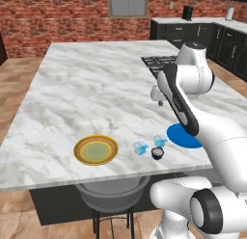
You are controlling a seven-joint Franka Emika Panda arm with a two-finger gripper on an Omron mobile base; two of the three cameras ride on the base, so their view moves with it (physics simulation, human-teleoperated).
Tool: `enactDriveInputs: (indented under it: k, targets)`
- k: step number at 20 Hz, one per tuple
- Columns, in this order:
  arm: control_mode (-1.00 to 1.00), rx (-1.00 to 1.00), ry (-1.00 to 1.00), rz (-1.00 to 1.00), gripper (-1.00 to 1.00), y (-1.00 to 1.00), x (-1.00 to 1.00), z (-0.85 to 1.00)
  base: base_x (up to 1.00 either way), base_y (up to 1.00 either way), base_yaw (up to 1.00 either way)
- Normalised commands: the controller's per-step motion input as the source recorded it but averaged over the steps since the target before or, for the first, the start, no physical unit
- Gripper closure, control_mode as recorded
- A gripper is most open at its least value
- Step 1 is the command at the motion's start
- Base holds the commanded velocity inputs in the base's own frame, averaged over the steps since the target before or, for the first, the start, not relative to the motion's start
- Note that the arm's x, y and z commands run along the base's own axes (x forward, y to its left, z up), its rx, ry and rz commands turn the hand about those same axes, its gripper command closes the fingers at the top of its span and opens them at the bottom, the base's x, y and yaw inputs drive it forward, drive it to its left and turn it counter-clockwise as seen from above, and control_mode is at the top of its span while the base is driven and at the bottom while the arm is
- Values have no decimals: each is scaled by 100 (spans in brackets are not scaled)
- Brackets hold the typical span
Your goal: Place two yogurt containers on each plate.
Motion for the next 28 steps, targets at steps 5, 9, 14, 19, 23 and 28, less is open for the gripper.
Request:
enactDriveInputs:
  k: [5, 9, 14, 19, 23, 28]
  targets:
    - [100, 0, 0, 0, -100, 0, 0, 0, 0, 0, 0]
    - [-100, 0, 0, 0, -100, 0, 0, -1, 0, 0, 0]
    - [-100, 0, 1, 0, -100, 11, 1, -20, 0, 0, 0]
    - [-100, 0, 0, 7, -100, 66, 14, -51, 0, 0, 0]
    - [-100, 0, -1, 31, -100, 78, 27, -54, 0, 0, 0]
    - [-100, -3, 0, 37, -100, 57, 22, -60, 0, 0, 0]
